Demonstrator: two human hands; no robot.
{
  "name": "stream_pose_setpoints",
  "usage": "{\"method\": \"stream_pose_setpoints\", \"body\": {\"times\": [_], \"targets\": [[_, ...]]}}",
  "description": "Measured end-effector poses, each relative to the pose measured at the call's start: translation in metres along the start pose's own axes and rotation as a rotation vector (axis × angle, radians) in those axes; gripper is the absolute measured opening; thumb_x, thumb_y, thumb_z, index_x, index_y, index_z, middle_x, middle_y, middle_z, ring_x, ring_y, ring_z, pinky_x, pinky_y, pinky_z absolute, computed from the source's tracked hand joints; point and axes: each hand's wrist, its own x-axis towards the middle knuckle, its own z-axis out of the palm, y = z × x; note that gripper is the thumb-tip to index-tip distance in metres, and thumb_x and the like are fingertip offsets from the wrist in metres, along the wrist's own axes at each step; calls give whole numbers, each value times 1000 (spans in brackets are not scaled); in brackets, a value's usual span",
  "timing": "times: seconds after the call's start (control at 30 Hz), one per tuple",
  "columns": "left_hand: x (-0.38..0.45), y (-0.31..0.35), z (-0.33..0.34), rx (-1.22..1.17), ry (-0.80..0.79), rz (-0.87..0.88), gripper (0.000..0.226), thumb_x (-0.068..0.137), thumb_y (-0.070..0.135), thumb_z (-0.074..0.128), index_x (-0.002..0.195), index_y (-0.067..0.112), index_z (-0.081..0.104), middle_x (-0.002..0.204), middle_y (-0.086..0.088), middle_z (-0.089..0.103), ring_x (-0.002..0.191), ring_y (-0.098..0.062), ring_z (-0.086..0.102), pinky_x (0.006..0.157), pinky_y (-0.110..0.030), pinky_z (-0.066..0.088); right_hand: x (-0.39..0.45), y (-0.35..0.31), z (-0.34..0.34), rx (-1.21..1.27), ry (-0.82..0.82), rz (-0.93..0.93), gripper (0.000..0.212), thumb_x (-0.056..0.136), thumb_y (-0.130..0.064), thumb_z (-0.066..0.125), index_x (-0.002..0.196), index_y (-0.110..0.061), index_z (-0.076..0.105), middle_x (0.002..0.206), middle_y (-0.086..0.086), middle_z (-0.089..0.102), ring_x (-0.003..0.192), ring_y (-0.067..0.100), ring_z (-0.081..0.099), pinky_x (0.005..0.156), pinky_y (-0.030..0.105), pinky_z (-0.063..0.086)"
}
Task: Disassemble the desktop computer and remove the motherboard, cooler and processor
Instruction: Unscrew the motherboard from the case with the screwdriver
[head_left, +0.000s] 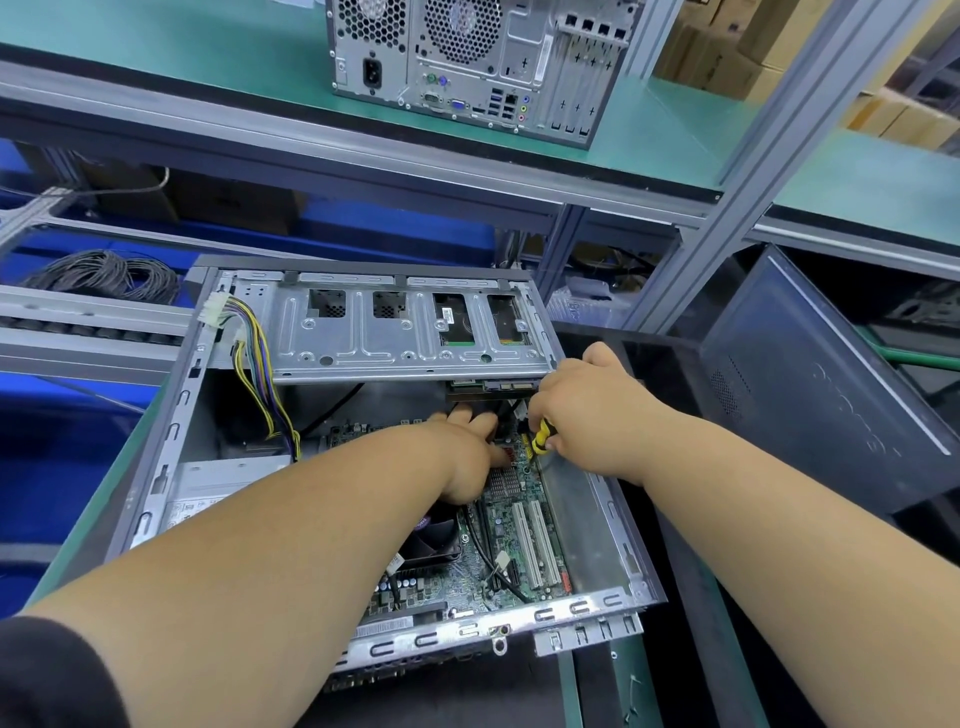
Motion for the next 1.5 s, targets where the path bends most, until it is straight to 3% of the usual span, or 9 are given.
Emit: {"method": "stream_pose_setpoints", "body": {"times": [0.23,0.43,0.63,0.73,0.97,1.1,1.23,1.37,1.5], "targets": [[-3,1,-2,12,24,4,69,89,15,49,147,45,27,155,2,10,138,-39,18,111,-46,26,-2,0,3,6,-26,-6,22,88,-27,61,109,-31,66,99,-8,60,103,17,47,88,36,24],[10,18,9,-160,376,-18,41,91,32,55,131,42,52,123,-1,52,122,-31,44,109,-49,20,-4,1,5,33,-23,-3,21,90,-29,58,109,-31,65,99,-9,60,103,17,47,89,36,26],[28,22,2,-221,240,-90,29,91,27,55,112,45,65,126,3,60,128,-29,44,114,-54,11,-6,0,5,54,-8,5,22,88,-21,61,107,-31,65,99,-8,60,102,18,48,90,37,29],[32,19,1,-351,219,-79,34,91,23,58,109,50,67,122,14,62,119,-19,51,110,-45,19,-6,1,6,60,-2,5,23,87,-19,61,105,-30,66,99,-7,61,102,19,48,89,37,30],[41,17,8,-352,223,-72,41,90,20,53,106,56,65,117,21,63,115,-14,52,112,-52,11,-5,0,6,48,3,3,22,85,-15,62,103,-26,67,97,-5,61,101,21,48,86,37,27],[42,17,8,-294,229,-82,23,91,21,51,98,31,71,98,6,65,101,-22,56,100,-43,32,-2,-5,6,-33,17,-11,12,94,-27,51,103,-21,56,91,-4,55,92,21,46,78,37,18],[40,19,6,-226,193,-95,16,93,22,48,95,17,63,85,-3,55,98,-28,55,92,-43,38,1,-4,7,-91,27,-13,40,102,-48,26,107,-18,51,96,-2,62,86,21,42,79,38,17],[39,18,4,-209,172,-95,11,92,25,49,91,28,59,95,-1,56,111,-28,51,104,-48,33,0,0,7,27,57,2,25,99,-40,44,109,-17,48,97,-1,64,95,22,47,87,40,24],[38,16,8,-358,277,-61,12,86,28,55,85,32,67,98,7,66,102,-22,57,90,-35,35,2,5,2,140,100,34,20,88,-32,64,104,-24,55,90,-3,61,92,18,46,90,37,22]]}}
